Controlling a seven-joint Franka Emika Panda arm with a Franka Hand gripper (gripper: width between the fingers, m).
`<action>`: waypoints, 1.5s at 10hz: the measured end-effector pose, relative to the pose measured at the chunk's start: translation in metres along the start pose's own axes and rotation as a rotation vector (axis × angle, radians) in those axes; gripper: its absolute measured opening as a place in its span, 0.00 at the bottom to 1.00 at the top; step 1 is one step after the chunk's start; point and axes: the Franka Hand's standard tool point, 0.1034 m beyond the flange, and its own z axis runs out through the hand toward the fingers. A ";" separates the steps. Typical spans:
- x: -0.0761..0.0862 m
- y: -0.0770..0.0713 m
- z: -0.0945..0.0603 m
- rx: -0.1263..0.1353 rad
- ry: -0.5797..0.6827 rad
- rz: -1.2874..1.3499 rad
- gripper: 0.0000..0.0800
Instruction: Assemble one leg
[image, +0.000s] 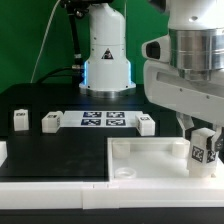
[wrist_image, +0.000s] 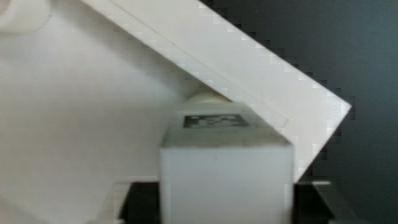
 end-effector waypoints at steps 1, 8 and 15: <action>0.000 0.000 0.000 0.000 0.002 0.098 0.37; -0.001 0.001 0.002 -0.004 0.002 -0.319 0.81; -0.004 -0.001 0.002 -0.012 0.009 -1.183 0.81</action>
Offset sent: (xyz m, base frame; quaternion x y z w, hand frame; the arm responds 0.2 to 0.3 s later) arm 0.0000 0.0000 0.0000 0.0000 0.0000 -0.0899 0.9960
